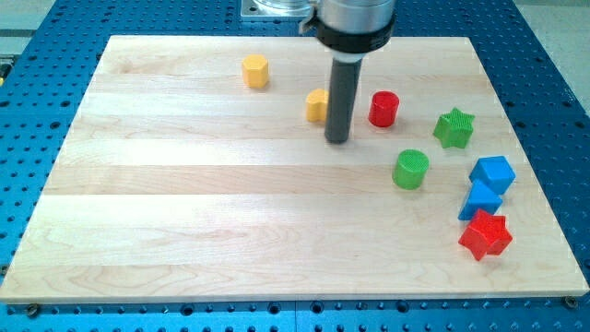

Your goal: Keep heart red circle and green star in a diagonal line

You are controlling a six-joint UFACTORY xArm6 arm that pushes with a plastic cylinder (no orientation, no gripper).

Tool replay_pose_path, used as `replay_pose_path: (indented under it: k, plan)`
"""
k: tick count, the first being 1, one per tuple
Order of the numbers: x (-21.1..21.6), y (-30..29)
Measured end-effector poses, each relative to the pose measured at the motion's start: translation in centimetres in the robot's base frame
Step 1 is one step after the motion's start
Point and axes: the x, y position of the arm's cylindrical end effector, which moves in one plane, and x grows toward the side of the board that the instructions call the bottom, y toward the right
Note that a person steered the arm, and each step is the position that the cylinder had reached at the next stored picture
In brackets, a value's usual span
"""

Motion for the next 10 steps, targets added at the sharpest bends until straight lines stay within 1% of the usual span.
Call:
replay_pose_path:
  k: [1,3,5,6,7,8,9,10]
  plan:
    - [-3.6,-0.1]
    - [-4.9,-5.6]
    - [-6.9,-4.2]
    - [-6.9,-2.9]
    - [-2.8,-3.7]
    - [-1.0,1.2]
    - [-3.6,4.0]
    - [-5.0,5.2]
